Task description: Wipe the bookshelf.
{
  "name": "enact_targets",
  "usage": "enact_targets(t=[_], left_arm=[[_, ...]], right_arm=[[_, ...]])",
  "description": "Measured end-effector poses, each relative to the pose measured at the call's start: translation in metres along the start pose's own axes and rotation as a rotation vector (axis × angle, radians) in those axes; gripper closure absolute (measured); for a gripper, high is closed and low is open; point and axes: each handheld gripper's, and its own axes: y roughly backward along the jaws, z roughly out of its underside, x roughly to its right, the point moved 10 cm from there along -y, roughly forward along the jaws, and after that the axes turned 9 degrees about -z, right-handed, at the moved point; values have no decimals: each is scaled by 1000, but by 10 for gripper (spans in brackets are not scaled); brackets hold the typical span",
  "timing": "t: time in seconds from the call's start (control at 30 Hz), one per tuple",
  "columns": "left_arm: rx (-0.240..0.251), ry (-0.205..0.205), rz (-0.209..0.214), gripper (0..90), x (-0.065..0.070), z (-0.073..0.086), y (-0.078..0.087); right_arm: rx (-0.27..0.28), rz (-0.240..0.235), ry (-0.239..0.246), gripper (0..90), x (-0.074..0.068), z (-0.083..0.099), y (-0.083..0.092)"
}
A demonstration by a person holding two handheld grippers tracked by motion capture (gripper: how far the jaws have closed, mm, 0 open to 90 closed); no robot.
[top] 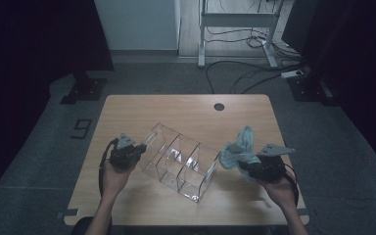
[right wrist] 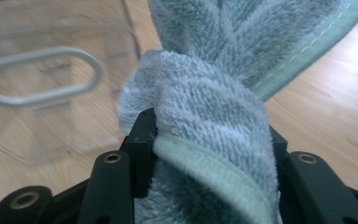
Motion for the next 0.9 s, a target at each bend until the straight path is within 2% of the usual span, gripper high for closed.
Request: enact_targets(t=[0.2, 0.4, 0.57, 0.9], left_arm=[[1, -1, -3, 850, 0, 0, 0], [3, 0, -2, 853, 0, 0, 0], [4, -3, -7, 853, 0, 0, 0], [2, 1, -21, 853, 1, 0, 0]], right_arm=[[3, -41, 62, 526, -20, -12, -15], [-5, -40, 105, 524, -29, -19, -30], [-13, -47, 112, 525, -34, -20, -39], [-12, -60, 125, 525, -40, -20, -42]])
